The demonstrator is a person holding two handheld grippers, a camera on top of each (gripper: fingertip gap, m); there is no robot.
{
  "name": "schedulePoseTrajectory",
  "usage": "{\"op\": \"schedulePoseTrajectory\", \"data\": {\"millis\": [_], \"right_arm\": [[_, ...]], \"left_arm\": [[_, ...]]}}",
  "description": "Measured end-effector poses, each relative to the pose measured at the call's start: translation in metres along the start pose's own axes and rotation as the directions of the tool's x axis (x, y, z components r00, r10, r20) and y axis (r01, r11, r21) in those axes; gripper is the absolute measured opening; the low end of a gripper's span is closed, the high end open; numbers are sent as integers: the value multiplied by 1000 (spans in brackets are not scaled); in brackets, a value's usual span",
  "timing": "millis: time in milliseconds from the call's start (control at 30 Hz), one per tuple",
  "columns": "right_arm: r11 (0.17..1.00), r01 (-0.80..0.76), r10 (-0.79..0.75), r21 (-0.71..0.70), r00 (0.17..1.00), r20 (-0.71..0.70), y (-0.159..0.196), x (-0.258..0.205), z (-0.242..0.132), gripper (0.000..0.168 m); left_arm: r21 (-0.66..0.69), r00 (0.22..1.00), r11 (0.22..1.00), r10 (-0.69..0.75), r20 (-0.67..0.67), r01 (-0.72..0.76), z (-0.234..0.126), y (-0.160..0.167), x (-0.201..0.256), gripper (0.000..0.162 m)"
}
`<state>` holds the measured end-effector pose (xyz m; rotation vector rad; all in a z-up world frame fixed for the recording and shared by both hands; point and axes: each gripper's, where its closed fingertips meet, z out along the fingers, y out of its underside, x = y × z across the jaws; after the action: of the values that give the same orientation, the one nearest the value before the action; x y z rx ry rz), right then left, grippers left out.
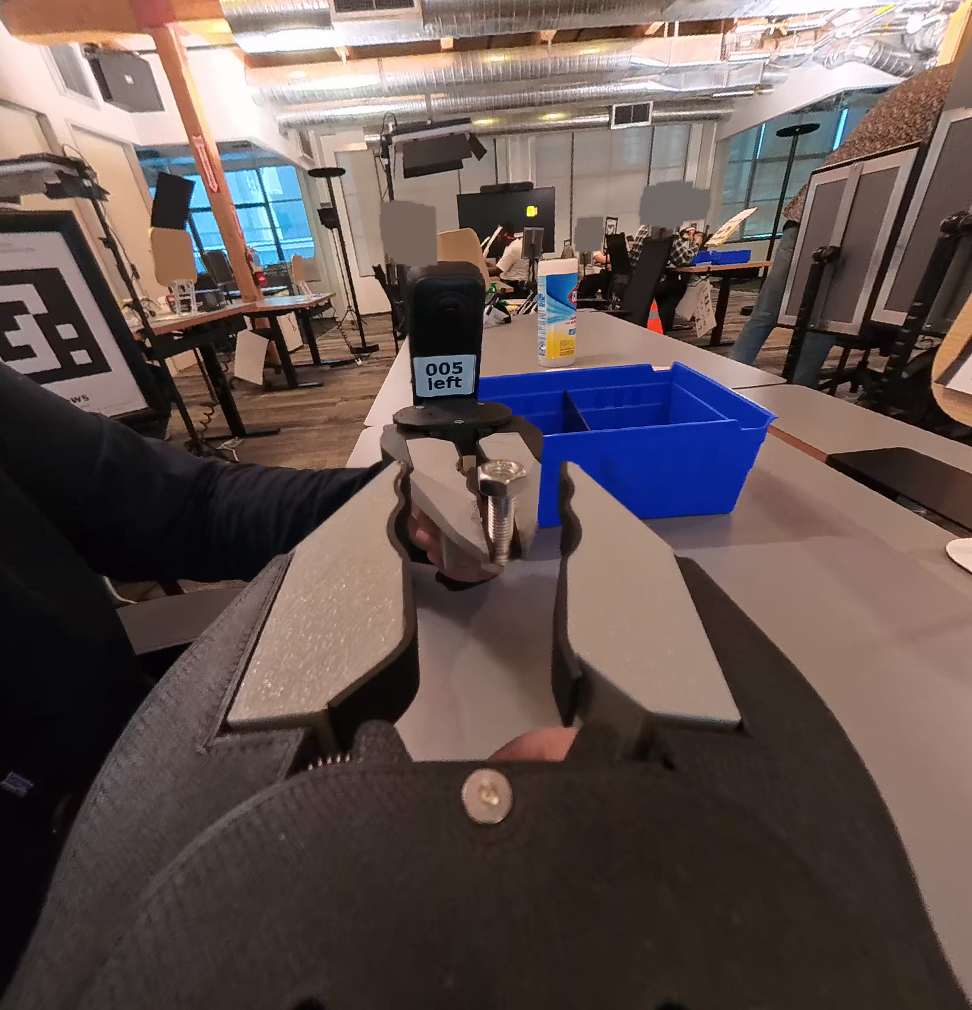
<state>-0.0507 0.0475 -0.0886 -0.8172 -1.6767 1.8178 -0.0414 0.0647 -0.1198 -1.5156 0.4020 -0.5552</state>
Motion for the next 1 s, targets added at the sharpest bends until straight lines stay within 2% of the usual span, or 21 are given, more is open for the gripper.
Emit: {"op": "schedulePoseTrajectory", "data": {"millis": [267, 667, 1000], "right_arm": [[999, 16, -14, -36, 999, 51, 8, -13, 17, 52], [1000, 10, -10, 6, 1000, -2, -2, -3, 2, 49], [1000, 8, -7, -16, 1000, 22, 5, -8, 15, 51]], "left_arm": [[-17, 1000, 1000, 8, -7, -8, 5, 4, 4, 7], [26, 1000, 1000, -14, 26, 13, -5, -6, -6, 7], [-11, 1000, 1000, 5, -7, -5, 4, 2, 4, 7]]}}
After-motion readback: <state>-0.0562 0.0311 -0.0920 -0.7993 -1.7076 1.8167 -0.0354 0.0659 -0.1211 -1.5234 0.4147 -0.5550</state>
